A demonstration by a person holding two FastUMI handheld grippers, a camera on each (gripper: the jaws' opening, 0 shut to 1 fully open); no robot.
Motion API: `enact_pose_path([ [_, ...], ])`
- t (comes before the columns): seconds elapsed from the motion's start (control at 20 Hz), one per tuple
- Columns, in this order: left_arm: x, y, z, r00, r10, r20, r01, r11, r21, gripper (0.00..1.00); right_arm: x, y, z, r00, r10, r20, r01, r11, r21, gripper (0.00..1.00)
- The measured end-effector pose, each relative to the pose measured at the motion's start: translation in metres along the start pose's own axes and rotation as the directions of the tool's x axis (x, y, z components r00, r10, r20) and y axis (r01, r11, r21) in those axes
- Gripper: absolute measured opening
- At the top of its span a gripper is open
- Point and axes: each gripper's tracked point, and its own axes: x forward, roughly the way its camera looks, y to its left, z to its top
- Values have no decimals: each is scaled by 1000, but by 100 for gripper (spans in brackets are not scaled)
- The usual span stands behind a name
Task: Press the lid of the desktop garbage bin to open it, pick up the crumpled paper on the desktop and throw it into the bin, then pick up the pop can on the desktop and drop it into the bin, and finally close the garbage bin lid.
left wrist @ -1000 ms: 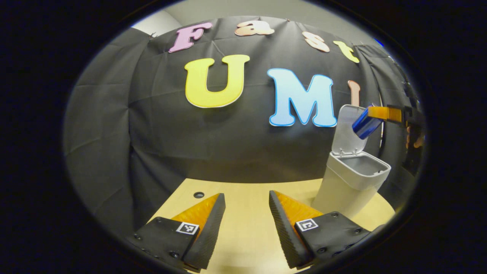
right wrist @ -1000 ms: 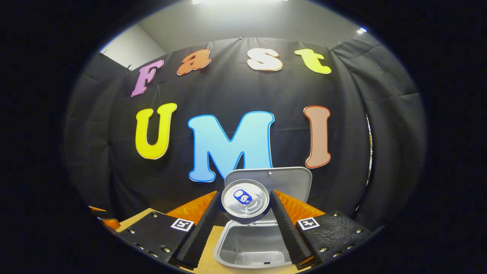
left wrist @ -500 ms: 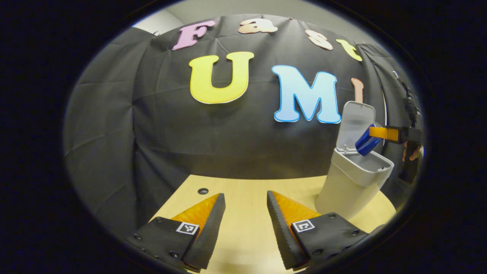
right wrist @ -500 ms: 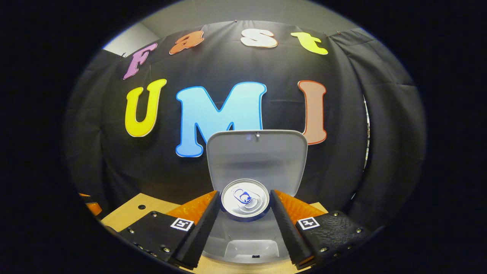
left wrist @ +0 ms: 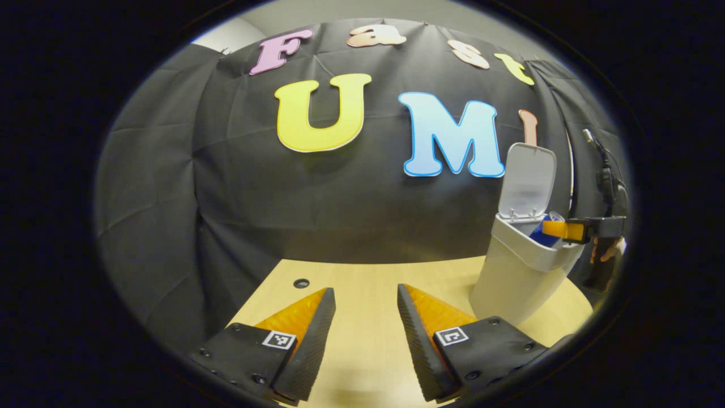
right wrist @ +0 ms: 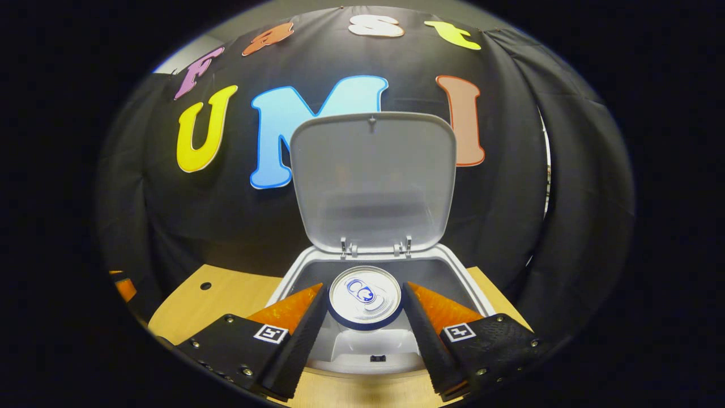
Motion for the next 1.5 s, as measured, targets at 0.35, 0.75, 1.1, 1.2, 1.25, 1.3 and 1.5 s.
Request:
enact_pose_path([
  [0.35,4,-2,-4,1000,-6,-12,5,1000,-12,78,1,-2,-7,1000,-17,-3,17,998,-62,84],
  [0.75,5,-5,-5,1000,-10,-17,10,1000,-16,75,2,-1,-7,1000,-14,1,14,998,-65,85],
  [1.1,1,1,-6,1000,1,-22,-1,1000,-22,75,1,-2,-6,1000,-15,9,15,998,-65,85],
  [1.2,0,0,-6,1000,2,-23,-3,1000,-22,78,2,-1,-6,1000,-15,10,16,998,-65,86],
  [1.25,0,1,-6,1000,4,-22,-5,1000,-21,75,2,-2,-6,1000,-17,11,17,998,-64,86],
  [1.3,0,1,-6,1000,4,-22,-5,1000,-20,78,2,-2,-6,1000,-18,12,18,998,-63,87],
  [1.5,-2,0,-5,1000,6,-19,-6,1000,-17,78,2,-2,-6,1000,-19,16,20,998,-63,88],
])
